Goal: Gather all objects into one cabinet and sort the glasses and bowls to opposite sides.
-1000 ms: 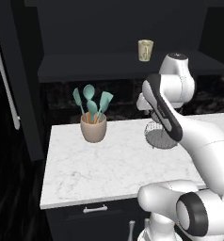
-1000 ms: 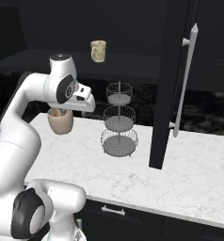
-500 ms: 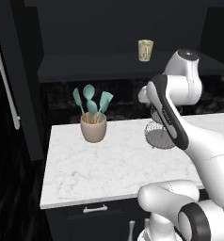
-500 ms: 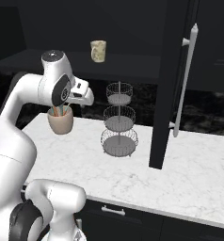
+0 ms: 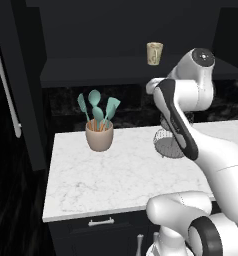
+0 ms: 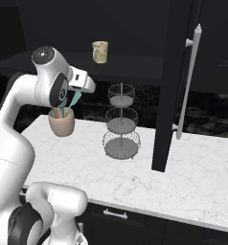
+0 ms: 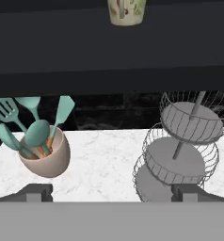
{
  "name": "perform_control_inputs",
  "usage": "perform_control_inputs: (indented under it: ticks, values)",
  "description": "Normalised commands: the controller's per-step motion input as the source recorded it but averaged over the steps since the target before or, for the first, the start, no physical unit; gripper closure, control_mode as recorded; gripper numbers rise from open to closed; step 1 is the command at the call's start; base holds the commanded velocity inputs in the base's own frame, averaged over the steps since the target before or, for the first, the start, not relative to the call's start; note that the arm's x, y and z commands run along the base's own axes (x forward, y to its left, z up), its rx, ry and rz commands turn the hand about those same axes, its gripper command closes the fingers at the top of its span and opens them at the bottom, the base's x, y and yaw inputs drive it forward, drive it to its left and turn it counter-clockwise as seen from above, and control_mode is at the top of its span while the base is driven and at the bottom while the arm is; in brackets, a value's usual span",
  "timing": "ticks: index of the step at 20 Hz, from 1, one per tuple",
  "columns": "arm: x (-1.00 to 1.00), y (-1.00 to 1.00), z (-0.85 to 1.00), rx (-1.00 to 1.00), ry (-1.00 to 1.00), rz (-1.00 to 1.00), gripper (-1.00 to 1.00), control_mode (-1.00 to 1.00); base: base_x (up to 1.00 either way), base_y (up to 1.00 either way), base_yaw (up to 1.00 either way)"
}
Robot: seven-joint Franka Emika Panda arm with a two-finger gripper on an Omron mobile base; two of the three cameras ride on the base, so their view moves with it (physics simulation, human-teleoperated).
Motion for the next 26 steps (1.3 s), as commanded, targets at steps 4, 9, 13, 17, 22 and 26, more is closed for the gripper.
perform_control_inputs:
  ticks: [4,9,13,17,22,26]
  values:
    - [0.46,0.0,0.39,0.0,-0.15,-0.05,-1.0,-1.0,0.0,0.0,0.0]
    - [0.37,0.0,0.38,-0.02,-0.09,-0.02,-1.0,-1.0,0.0,0.0,0.0]
    - [0.09,0.0,0.39,0.0,-0.05,0.0,-1.0,-1.0,0.0,0.0,0.0]
    - [0.51,0.0,0.06,0.0,-0.11,-0.02,-1.0,-1.0,0.0,0.0,0.0]
    - [0.51,0.0,0.0,0.0,-0.1,-0.04,-1.0,-1.0,0.0,0.0,0.0]
    - [0.55,-0.08,0.06,0.0,0.0,-0.05,-1.0,-1.0,0.0,0.0,0.0]
